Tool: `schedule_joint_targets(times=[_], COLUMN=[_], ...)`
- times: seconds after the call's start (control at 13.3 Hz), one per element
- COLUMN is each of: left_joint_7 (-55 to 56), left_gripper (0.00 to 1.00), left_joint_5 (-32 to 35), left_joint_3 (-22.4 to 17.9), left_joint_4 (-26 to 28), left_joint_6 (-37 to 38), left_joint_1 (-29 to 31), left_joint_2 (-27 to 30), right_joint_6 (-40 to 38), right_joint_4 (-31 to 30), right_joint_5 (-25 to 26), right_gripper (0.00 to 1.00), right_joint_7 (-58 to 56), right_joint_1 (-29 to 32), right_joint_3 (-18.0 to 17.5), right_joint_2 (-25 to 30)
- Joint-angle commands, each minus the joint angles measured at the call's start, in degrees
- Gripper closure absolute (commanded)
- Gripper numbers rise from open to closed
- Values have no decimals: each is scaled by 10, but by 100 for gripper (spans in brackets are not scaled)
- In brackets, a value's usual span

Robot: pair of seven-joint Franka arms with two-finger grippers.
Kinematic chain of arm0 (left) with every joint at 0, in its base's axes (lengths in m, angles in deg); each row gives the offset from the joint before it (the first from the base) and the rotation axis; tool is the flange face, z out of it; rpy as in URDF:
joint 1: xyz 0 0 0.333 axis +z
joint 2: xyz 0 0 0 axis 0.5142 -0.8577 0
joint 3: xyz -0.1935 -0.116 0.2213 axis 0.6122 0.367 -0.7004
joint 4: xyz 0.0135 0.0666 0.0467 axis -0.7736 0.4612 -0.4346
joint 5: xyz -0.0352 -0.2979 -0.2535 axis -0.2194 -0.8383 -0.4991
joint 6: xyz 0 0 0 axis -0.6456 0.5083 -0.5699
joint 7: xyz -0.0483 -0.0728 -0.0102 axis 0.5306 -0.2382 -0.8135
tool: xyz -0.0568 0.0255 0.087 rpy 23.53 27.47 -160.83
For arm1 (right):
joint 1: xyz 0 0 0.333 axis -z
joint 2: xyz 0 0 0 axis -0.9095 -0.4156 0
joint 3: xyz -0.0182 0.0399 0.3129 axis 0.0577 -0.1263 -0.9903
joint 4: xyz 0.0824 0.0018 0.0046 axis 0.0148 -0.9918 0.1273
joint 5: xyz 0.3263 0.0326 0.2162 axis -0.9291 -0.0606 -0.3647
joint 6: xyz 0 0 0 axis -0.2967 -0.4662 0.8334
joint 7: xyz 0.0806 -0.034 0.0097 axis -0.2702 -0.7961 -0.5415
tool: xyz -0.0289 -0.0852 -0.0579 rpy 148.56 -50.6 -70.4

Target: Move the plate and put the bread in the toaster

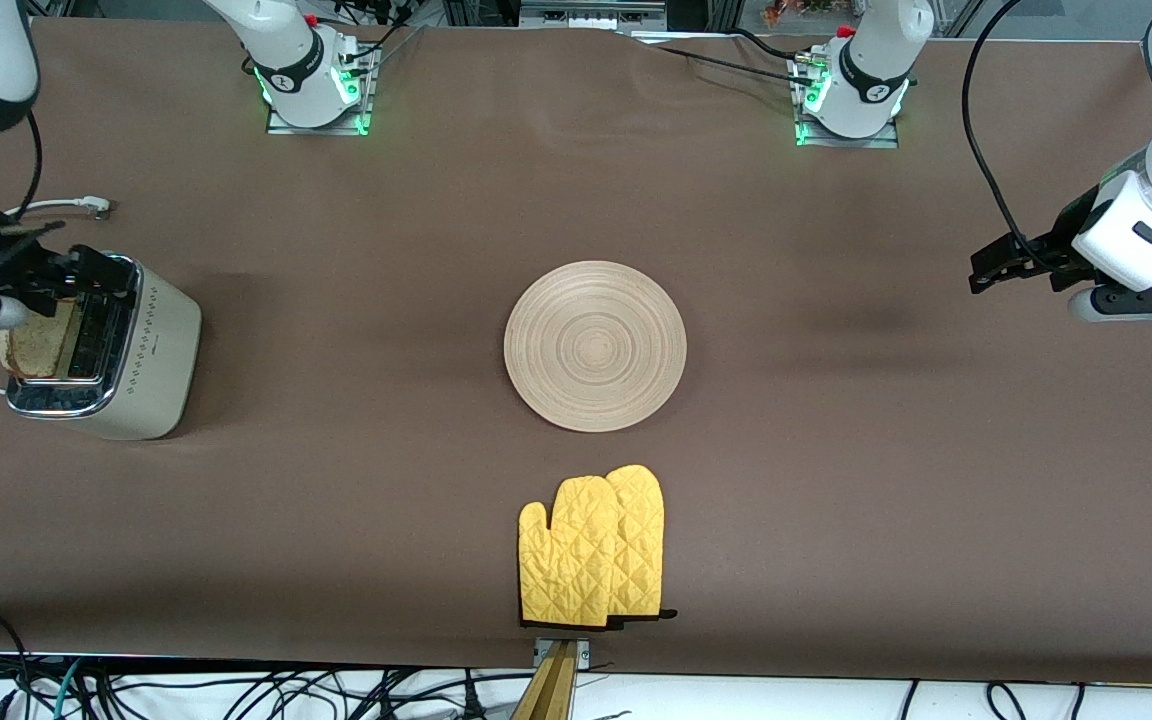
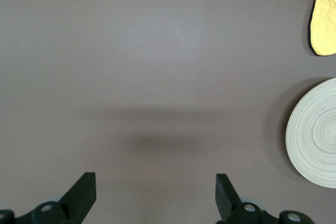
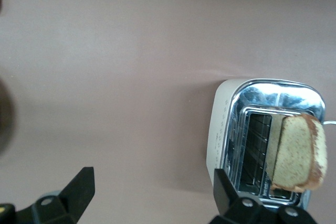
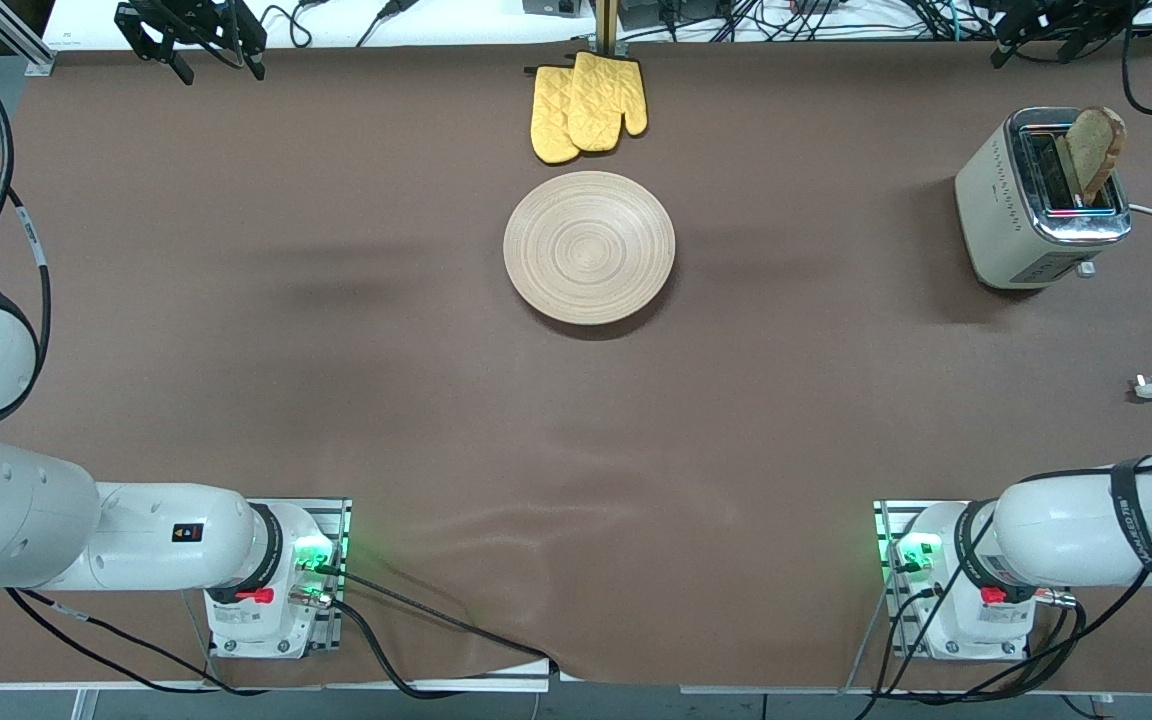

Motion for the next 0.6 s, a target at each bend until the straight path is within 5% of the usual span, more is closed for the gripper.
schedule_joint_targets(times=[0.0,0.53], left_joint_7=[-3,-3], left_gripper=[0,0], left_joint_5=[-12,-12], left_joint_3=[-1,-1], left_joint_4=[-10,-10], left_joint_6=[12,12], left_joint_1=[-1,-1], left_joint_2=[0,0], right_joint_6=[-8,-29], right_joint_4=[-25,4], right_joint_5=[20,41], right_gripper=[0,0], right_joint_7=[21,60], right_joint_1=[21,26], right_joint_3=[-27,-43], right_joint_2=[30,17])
